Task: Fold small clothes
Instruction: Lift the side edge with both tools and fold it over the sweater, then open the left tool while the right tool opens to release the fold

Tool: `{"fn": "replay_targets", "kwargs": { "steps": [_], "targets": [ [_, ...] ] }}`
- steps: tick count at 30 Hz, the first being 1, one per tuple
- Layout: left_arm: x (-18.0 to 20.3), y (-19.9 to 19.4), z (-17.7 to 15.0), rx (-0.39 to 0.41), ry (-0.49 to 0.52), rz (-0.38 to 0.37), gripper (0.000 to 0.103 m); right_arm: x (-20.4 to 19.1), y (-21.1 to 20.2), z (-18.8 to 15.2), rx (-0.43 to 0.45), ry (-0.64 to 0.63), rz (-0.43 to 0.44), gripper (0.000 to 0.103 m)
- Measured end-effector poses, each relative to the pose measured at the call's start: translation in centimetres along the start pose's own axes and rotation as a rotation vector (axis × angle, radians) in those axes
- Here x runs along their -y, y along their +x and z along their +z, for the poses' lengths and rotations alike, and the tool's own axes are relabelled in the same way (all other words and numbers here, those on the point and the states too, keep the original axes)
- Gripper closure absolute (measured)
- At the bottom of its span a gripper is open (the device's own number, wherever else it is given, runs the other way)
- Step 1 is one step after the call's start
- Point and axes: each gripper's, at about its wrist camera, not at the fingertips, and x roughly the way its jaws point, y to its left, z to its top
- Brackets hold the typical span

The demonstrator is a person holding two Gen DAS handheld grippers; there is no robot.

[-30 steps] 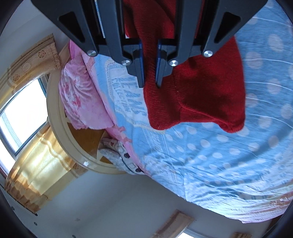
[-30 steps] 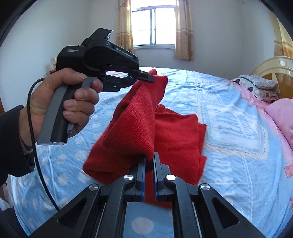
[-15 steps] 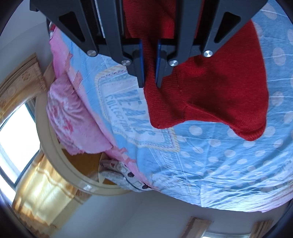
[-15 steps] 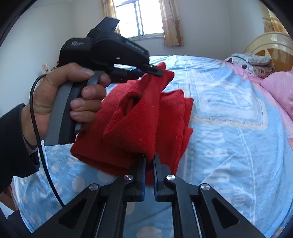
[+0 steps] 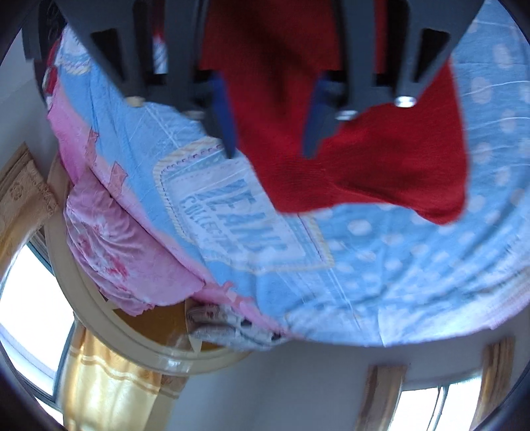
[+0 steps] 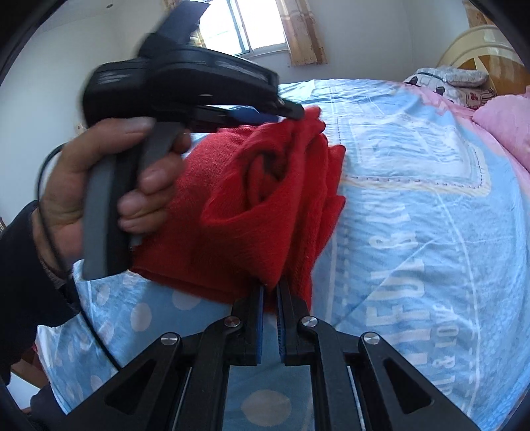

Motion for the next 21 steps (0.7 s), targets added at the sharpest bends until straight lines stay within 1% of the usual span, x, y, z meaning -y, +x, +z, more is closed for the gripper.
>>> {"fn": "replay_targets", "kwargs": {
  "steps": [2,3,5,6,7,9,10,12,13,14,15,16,17,18,19,20,21],
  "targets": [
    [-0.3,-1.9,-0.7,0.049,0.036,0.021,0.038,0.3,-0.1,-0.2,-0.007,0.006,0.004,0.097],
    [-0.6,-2.6,-1.2,0.066,0.055,0.043,0.037,0.5,-0.2,-0.2,-0.007,0.004,0.007,0.097],
    [-1.3,-3.6,-2.3,0.074,0.090,0.099,0.037,0.9,-0.7,-0.5,-0.001,0.003,0.020,0.097],
    [-1.7,-3.8,-3.0,0.072,0.112,0.132,0.037,1.0,-1.1,-0.6,0.011,0.004,0.011,0.097],
    [-2.0,-4.0,-3.7,0.067,0.131,0.153,0.037,1.1,-1.4,-0.7,0.024,0.003,-0.004,0.096],
    [-2.9,-4.2,-5.2,0.055,0.161,0.191,0.037,1.0,-2.6,-0.6,0.081,-0.004,-0.061,0.092],
    [-3.0,-4.4,-5.7,0.053,0.167,0.196,0.037,0.9,-3.2,-0.2,0.117,-0.009,-0.075,0.089],
    [-3.6,-4.3,-6.7,0.037,0.165,0.192,0.037,0.4,-4.3,0.9,0.180,-0.017,-0.079,0.073],
    [-3.8,-4.2,-7.0,0.029,0.157,0.185,0.037,0.2,-4.6,1.8,0.205,-0.006,-0.059,0.057],
    [-4.0,-4.1,-7.3,0.025,0.151,0.182,0.034,0.2,-4.5,2.4,0.207,0.006,-0.031,0.056],
    [-4.1,-4.0,-7.6,0.030,0.146,0.185,0.032,0.2,-3.9,3.2,0.187,0.028,-0.011,0.056],
    [-4.2,-4.1,-7.8,0.036,0.142,0.184,0.031,0.0,-3.3,3.5,0.159,0.050,-0.017,0.056],
    [-4.3,-4.1,-7.8,0.042,0.136,0.179,0.031,0.1,-2.7,3.7,0.137,0.071,-0.015,0.067],
    [-4.4,-4.2,-8.0,0.045,0.127,0.172,0.031,0.2,-1.7,3.6,0.095,0.093,0.007,0.079],
    [-4.5,-4.2,-8.2,0.047,0.119,0.168,0.031,0.3,-0.9,3.3,0.056,0.104,0.015,0.092],
    [-4.6,-4.3,-8.3,0.046,0.116,0.164,0.031,0.1,-0.1,2.6,0.012,0.098,-0.014,0.094],
    [-4.6,-4.4,-8.5,0.047,0.114,0.155,0.031,-0.3,0.2,2.0,-0.004,0.088,-0.029,0.095]
  ]
}}
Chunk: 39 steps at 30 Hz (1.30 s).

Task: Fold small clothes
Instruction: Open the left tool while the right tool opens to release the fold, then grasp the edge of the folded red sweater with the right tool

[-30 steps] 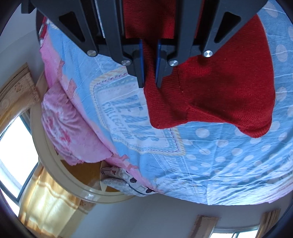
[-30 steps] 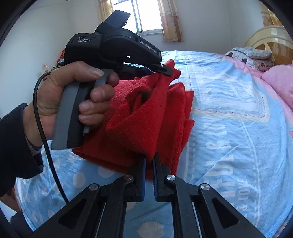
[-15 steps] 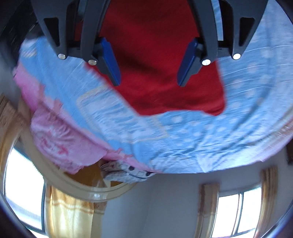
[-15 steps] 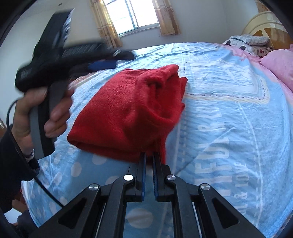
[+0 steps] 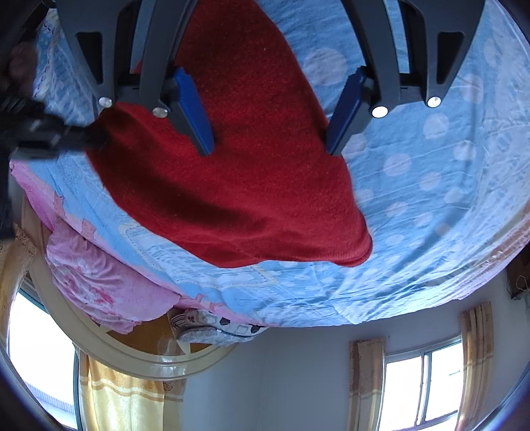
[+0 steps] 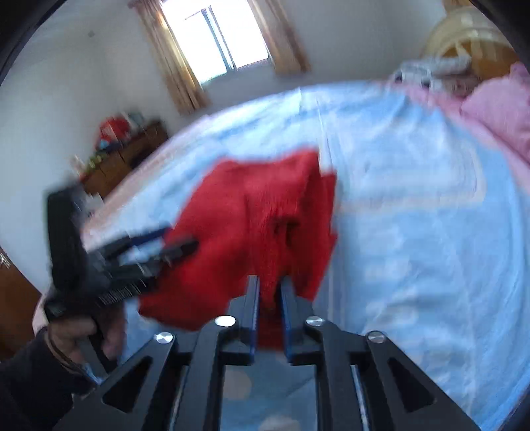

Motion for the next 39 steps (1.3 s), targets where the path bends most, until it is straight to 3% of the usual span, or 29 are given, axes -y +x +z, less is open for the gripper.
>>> {"fn": "replay_targets", "kwargs": {
  "steps": [1,5,10,12,14,15,19,24,27,29,34,39],
  "targets": [
    [0.0,-0.2,-0.2,0.001,0.002,-0.013,0.030,-0.2,0.0,-0.9,-0.018,-0.009,0.006,0.096],
    [0.2,-0.3,-0.8,0.010,0.031,-0.028,0.012,-0.2,-0.4,-1.7,-0.058,-0.032,-0.001,0.096],
    [-0.3,0.2,-0.8,-0.010,0.006,-0.051,0.008,-0.1,-1.1,-1.3,-0.086,-0.058,0.010,0.094],
    [-0.9,0.4,-0.8,-0.018,-0.026,-0.068,0.006,-0.1,-2.2,-0.4,-0.048,-0.074,-0.017,0.081],
    [-1.4,0.5,-1.0,-0.028,-0.052,-0.086,0.005,0.7,-3.1,1.2,0.000,-0.048,-0.008,0.053],
    [-1.4,0.6,-1.0,-0.031,-0.056,-0.089,0.004,1.4,-3.6,2.3,0.027,-0.017,0.006,0.052],
    [-1.2,0.7,-1.2,-0.039,-0.060,-0.079,0.001,3.9,-2.3,7.1,0.075,0.120,0.035,0.052],
    [-1.2,0.8,-1.3,-0.043,-0.063,-0.074,0.000,4.1,4.2,10.7,-0.073,0.165,0.038,0.052],
    [-1.3,0.8,-1.4,-0.044,-0.068,-0.076,0.000,2.6,7.2,10.7,-0.138,0.076,-0.072,0.052],
    [-1.3,0.9,-1.4,-0.047,-0.069,-0.079,0.000,2.0,8.1,10.3,-0.154,0.054,-0.102,0.079],
    [-1.3,0.9,-1.5,-0.053,-0.066,-0.090,0.000,1.9,7.3,9.6,-0.124,0.005,-0.208,0.089],
    [-0.9,0.7,-1.6,-0.051,-0.043,-0.085,0.000,2.9,6.9,8.7,-0.121,0.030,-0.211,0.089]
  ]
}}
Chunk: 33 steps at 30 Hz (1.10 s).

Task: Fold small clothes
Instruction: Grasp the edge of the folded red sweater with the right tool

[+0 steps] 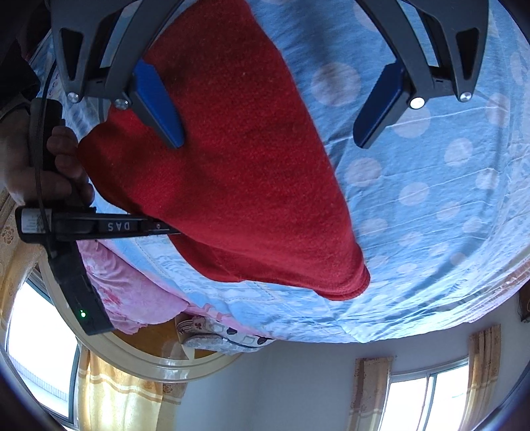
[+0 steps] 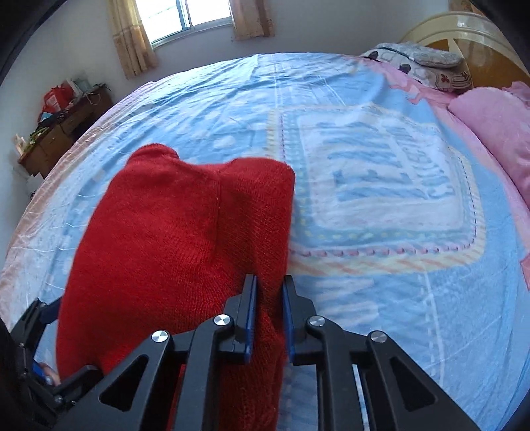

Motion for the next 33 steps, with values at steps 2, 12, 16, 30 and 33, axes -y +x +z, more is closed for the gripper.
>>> {"fn": "replay_targets", "kwargs": {
  "steps": [2,12,16,30,33],
  "targets": [
    [0.1,0.0,0.0,0.003,0.006,0.006,0.000,0.2,0.1,0.1,-0.001,0.003,0.013,0.089],
    [-0.4,0.2,0.2,-0.007,-0.017,-0.017,0.000,0.2,1.2,4.7,0.021,-0.029,0.073,0.078],
    [-0.4,0.2,0.2,-0.007,-0.014,-0.010,0.000,1.2,4.1,4.6,-0.039,-0.010,0.076,0.078],
    [-0.9,1.0,0.2,-0.045,-0.045,-0.037,0.000,5.6,4.6,3.6,-0.013,0.186,0.357,0.051],
    [-1.0,1.1,0.2,-0.052,-0.055,-0.049,0.000,5.4,5.3,3.7,-0.001,0.199,0.395,0.045]
  ]
}}
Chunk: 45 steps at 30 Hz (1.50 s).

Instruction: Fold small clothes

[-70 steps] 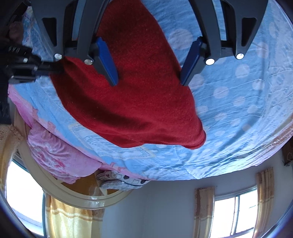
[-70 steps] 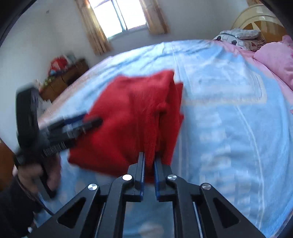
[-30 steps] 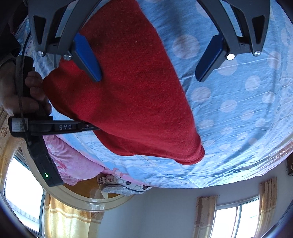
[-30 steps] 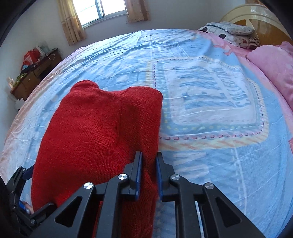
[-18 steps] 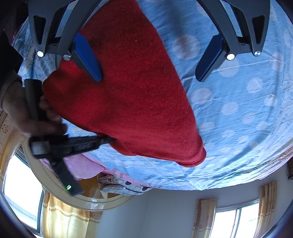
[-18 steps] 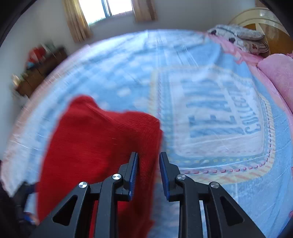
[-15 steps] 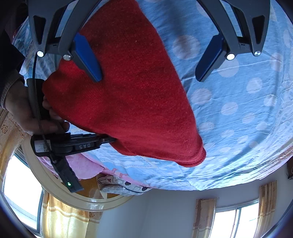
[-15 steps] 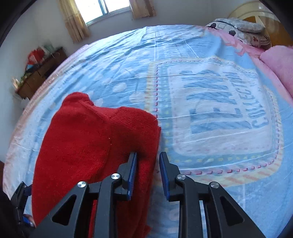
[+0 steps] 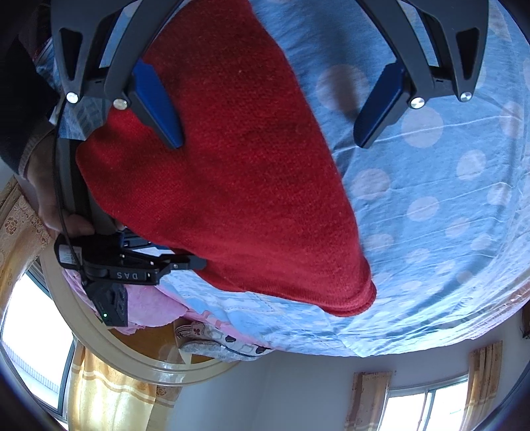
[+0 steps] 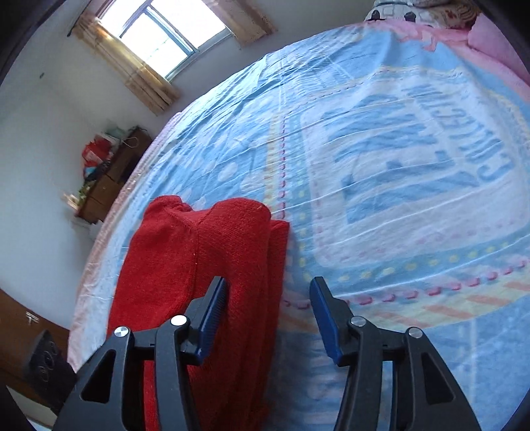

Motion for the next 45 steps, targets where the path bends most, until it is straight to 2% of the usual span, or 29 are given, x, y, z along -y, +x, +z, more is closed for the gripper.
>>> {"fn": "replay_targets", "kwargs": {
  "steps": [3,14,17,25,30,34,36,41,44,45],
  "targets": [
    [-0.2,0.2,0.1,-0.007,-0.012,-0.015,0.000,-0.1,0.4,0.1,0.017,-0.001,0.030,0.038],
    [-0.1,0.3,0.0,-0.016,-0.017,-0.032,0.000,-0.3,2.0,1.3,0.038,0.002,0.057,0.038],
    [-0.1,0.3,0.0,-0.018,-0.020,-0.037,0.000,-0.5,2.5,1.5,0.029,-0.013,0.064,0.049],
    [0.2,0.5,0.3,-0.028,-0.014,-0.053,0.000,-0.1,2.9,1.3,0.017,0.003,0.119,0.067],
    [0.6,0.7,0.4,-0.035,0.003,-0.063,0.000,0.1,2.5,1.0,0.028,0.002,0.128,0.071],
    [1.0,1.0,0.5,-0.047,0.025,-0.078,0.000,-0.9,2.3,0.6,0.060,-0.052,0.077,0.073],
    [1.3,0.9,0.4,-0.046,0.032,-0.101,0.009,-1.2,2.2,0.5,0.073,-0.072,0.058,0.074],
    [1.6,0.7,0.4,-0.043,0.035,-0.110,0.022,-1.6,2.0,0.4,0.078,-0.090,0.021,0.075],
    [2.1,-0.1,0.2,-0.026,0.044,-0.111,0.044,-2.3,1.3,0.1,0.090,-0.114,-0.011,0.077],
    [2.4,-0.4,0.0,-0.021,0.055,-0.098,0.047,-2.6,1.0,-0.1,0.097,-0.118,-0.016,0.078]
  ]
}}
